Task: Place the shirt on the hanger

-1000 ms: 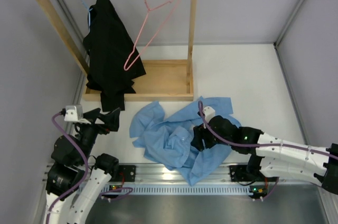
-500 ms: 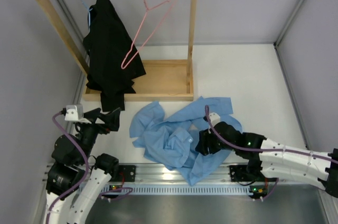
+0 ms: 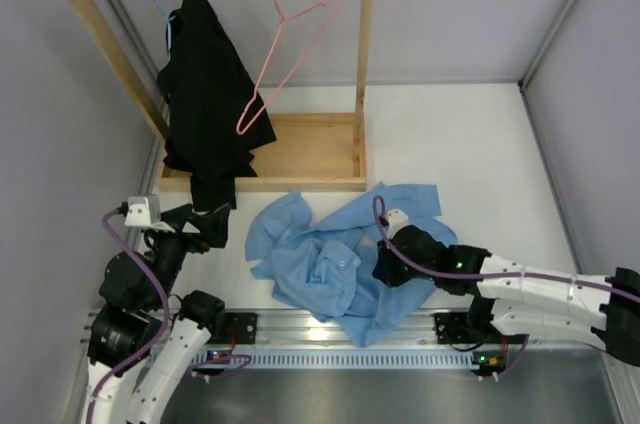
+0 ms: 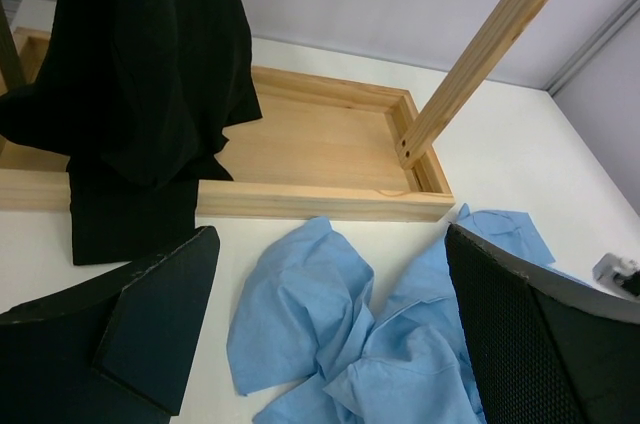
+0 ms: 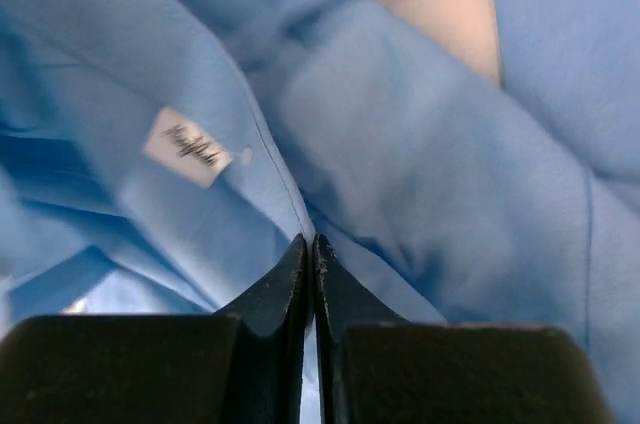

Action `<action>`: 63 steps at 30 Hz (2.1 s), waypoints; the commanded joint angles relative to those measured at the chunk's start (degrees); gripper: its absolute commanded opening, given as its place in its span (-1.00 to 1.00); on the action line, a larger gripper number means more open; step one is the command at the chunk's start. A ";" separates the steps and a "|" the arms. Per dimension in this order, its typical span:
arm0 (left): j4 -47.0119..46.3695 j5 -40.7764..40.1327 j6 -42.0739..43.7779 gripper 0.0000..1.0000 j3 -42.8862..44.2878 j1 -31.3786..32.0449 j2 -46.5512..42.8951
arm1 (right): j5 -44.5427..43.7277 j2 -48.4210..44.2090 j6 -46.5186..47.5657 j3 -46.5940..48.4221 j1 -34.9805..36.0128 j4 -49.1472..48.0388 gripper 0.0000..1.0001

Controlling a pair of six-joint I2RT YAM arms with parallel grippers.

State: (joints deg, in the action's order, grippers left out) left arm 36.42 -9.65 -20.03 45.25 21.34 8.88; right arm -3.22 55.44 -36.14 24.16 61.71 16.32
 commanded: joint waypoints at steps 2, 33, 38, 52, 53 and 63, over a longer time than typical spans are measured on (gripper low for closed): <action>-2.50 3.05 -1.06 0.96 2.11 -0.43 3.59 | -5.99 -8.49 7.30 10.45 -0.28 1.07 -1.00; -23.96 -6.30 -3.88 0.82 6.50 42.52 40.30 | -28.93 -8.51 19.36 42.63 -0.54 20.51 -1.00; -15.95 -24.26 -5.72 0.75 12.92 51.24 48.94 | -30.79 -6.84 19.35 43.25 -0.98 20.51 -1.00; -11.55 -30.95 -9.50 0.08 13.89 52.40 54.13 | -31.41 -3.41 19.09 41.49 -7.83 20.51 -1.00; -11.55 -31.04 -9.50 -0.07 13.98 52.40 54.74 | -30.53 -3.50 18.92 41.49 -8.27 20.34 -1.00; -11.73 -34.55 -8.27 -1.00 18.90 52.31 57.83 | -18.67 -7.27 18.83 36.75 -9.59 15.68 -0.43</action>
State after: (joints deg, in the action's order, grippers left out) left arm 25.43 -40.42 -28.80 60.03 73.52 67.55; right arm -27.92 50.54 -16.95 62.81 53.34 35.40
